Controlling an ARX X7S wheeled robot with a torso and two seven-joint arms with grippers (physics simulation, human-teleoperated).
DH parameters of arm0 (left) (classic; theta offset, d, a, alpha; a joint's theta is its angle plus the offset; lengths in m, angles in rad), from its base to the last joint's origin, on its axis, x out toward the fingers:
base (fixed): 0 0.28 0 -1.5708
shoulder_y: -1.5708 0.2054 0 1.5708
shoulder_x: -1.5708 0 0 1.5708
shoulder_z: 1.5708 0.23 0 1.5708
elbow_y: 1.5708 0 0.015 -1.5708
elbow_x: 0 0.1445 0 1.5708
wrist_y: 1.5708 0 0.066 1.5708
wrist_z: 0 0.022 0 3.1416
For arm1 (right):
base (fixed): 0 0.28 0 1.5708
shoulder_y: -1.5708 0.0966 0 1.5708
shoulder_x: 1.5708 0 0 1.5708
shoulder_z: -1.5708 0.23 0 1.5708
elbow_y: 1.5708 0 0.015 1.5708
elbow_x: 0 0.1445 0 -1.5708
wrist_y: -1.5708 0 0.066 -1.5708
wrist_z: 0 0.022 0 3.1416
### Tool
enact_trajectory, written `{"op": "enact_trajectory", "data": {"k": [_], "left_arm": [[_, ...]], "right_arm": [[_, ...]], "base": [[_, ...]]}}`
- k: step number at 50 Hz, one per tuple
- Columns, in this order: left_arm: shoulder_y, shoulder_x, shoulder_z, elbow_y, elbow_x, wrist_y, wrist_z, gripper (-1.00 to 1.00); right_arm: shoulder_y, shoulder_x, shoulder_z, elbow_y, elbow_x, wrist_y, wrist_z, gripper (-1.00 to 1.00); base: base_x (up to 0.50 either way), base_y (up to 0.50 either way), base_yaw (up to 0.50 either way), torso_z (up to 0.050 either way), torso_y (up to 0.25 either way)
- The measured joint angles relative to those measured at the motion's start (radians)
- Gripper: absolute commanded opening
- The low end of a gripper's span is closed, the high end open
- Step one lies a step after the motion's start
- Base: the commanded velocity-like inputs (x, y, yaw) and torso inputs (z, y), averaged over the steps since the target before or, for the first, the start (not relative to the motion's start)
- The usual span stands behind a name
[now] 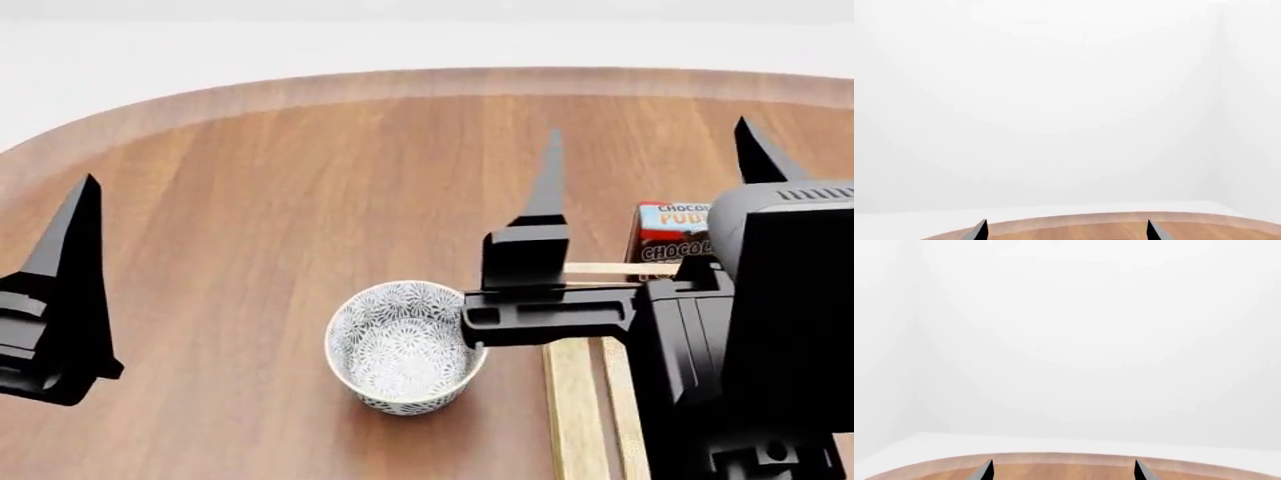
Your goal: Pick up the bowl on the left and put it in the tray.
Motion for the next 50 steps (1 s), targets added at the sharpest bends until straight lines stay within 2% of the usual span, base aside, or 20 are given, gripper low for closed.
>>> {"op": "enact_trajectory", "data": {"k": [5, 50], "left_arm": [[0.011, -0.011, 0.016, -0.004, 0.016, 0.026, -0.004, 1.0], [0.081, -0.104, 0.142, -0.024, 0.107, 0.206, -0.012, 1.0]], "right_arm": [[-0.015, 0.016, -0.009, -0.004, 0.0, -0.023, 0.004, 1.0], [-0.085, 0.111, -0.076, -0.008, 0.008, -0.16, 0.022, 1.0]], "base": [[0.0, 0.0, 0.0, 0.0, -0.028], [0.0, 0.0, 0.0, 0.008, -0.25]]}}
